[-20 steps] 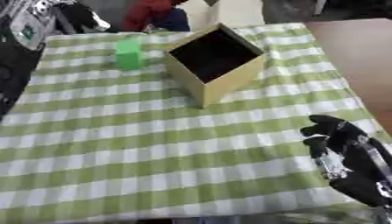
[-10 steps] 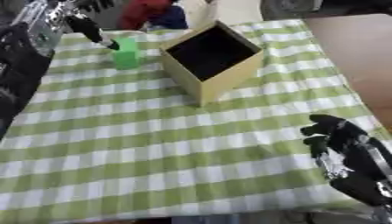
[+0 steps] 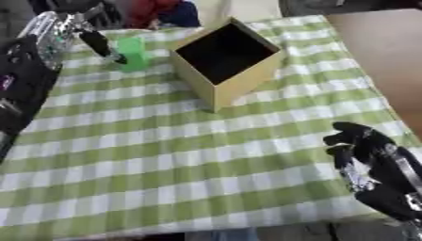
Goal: Pick up objects on the table and place them in the box.
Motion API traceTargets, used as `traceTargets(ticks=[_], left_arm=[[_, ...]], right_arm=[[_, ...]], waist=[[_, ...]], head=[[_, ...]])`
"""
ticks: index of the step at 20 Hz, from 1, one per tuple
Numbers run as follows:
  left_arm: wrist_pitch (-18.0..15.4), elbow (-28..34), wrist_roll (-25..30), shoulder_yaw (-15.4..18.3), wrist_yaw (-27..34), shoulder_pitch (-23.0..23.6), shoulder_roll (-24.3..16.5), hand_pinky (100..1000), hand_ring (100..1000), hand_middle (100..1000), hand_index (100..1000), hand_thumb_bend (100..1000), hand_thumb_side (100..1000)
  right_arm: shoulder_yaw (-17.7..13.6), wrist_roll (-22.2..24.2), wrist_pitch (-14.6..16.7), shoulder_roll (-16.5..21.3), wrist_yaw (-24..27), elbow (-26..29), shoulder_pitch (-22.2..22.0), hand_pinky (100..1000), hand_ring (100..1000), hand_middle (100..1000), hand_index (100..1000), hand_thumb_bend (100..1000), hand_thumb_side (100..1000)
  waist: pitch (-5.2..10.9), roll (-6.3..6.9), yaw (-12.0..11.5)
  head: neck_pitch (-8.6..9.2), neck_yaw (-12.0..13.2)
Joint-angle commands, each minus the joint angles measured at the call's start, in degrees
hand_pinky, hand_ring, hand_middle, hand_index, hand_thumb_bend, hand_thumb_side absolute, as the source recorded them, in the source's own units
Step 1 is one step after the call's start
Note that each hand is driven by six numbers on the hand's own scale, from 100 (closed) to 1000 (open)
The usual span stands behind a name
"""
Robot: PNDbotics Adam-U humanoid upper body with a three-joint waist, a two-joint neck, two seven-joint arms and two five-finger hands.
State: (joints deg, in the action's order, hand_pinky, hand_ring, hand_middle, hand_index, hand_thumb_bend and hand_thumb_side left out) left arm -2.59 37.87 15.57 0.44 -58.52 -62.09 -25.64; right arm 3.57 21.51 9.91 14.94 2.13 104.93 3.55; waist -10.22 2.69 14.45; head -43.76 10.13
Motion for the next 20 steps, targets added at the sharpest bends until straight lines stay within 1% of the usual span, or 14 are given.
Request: traceTargets(ticks=[1,6,10,14,20], left_arm=[[0.52,0.33,-1.42,0.55,-0.24,-0.74,-0.59,711,707,698,781,749,163],[1.55,0.25,-4.61,0.61,-0.54,0.03,0.15,726,733,740,795,692,146],[2.14,-0.18,-6.85,0.51,-0.67,0.68,0.81,728,735,741,793,653,130],[2.53,-0.53,-8.42,0.43,-1.02,1.17,1.31,726,718,717,784,631,116],[3.37,-1.02,-10.12,0.42,-1.52,1.80,1.72,724,718,724,790,627,110]], right_arm=[[-0.13,0.19,0.06,0.45,-0.27,0.63,0.60,701,773,618,841,100,336],[-0.06,0.30,0.07,0.30,-0.30,0.64,0.77,701,772,618,841,100,338],[-0.01,0.36,0.08,0.20,-0.30,0.66,0.87,701,773,618,841,100,339],[0.05,0.47,0.08,0.10,-0.34,0.66,0.99,701,772,618,841,100,340],[0.05,0.54,0.02,-0.07,-0.43,0.58,1.10,701,772,618,841,100,341]], waist=[[0.61,-0.13,0.11],[0.31,-0.16,0.39],[0.09,-0.21,0.64],[-0.17,-0.18,0.92],[-0.41,-0.04,1.21]], head=[[0.44,-0.11],[0.60,-0.01],[0.68,0.13],[0.79,0.17],[0.99,0.15]])
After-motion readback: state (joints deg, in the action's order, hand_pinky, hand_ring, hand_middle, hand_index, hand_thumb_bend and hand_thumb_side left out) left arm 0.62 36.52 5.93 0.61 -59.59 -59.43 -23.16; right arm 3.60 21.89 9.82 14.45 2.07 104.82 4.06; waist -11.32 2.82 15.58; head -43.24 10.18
